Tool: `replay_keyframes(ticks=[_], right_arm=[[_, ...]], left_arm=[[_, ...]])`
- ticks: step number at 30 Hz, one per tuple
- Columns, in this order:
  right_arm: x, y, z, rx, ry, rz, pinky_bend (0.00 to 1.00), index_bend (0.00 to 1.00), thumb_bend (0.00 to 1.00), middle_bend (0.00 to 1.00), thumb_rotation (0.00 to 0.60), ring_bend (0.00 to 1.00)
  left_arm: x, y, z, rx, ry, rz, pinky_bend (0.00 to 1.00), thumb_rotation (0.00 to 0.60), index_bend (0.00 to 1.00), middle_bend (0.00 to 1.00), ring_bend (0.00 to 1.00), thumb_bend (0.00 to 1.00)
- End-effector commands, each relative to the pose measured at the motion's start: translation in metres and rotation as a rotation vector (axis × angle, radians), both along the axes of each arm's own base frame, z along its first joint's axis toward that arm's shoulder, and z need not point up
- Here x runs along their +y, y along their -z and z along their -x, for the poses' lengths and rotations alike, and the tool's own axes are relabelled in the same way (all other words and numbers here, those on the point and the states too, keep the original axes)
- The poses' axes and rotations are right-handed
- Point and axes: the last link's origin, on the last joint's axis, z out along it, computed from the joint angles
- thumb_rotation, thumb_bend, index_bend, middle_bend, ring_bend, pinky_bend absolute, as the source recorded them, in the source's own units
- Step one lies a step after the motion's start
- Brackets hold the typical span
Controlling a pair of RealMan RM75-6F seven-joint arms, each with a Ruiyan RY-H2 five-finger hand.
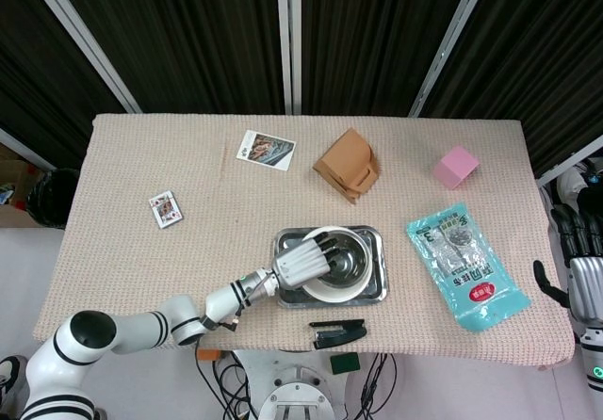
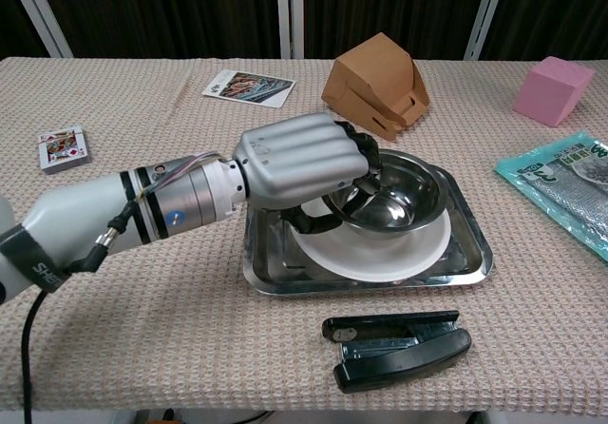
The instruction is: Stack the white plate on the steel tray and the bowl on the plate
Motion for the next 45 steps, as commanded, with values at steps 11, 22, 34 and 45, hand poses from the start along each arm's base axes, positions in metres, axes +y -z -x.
replay_keyframes(ticks=[11, 22, 34, 45], right_arm=[[0.001, 0.001, 0.0, 0.002, -0.001, -0.002, 0.0, 0.0, 0.39, 0.0, 0.6, 0.0], [0.001, 0.001, 0.0, 0.002, 0.002, -0.002, 0.0, 0.0, 0.39, 0.0, 0.6, 0.0], [0.001, 0.001, 0.0, 0.001, 0.002, -0.002, 0.0, 0.0, 0.39, 0.0, 0.6, 0.0], [0.0, 0.003, -0.003, 0.001, -0.009, -0.008, 0.0, 0.0, 0.39, 0.0, 0.6, 0.0]], left_arm=[[-0.002, 0.002, 0.007, 0.0, 0.014, -0.008, 0.28, 0.6, 0.65, 0.37, 0.21, 0.42], [-0.003, 0.003, 0.006, -0.009, 0.037, -0.005, 0.28, 0.6, 0.49, 0.36, 0.21, 0.36], [-0.004, 0.001, 0.008, -0.021, 0.051, -0.011, 0.28, 0.6, 0.35, 0.34, 0.21, 0.18], [-0.003, -0.022, 0.012, -0.06, 0.06, -0.053, 0.3, 0.6, 0.34, 0.33, 0.21, 0.17]])
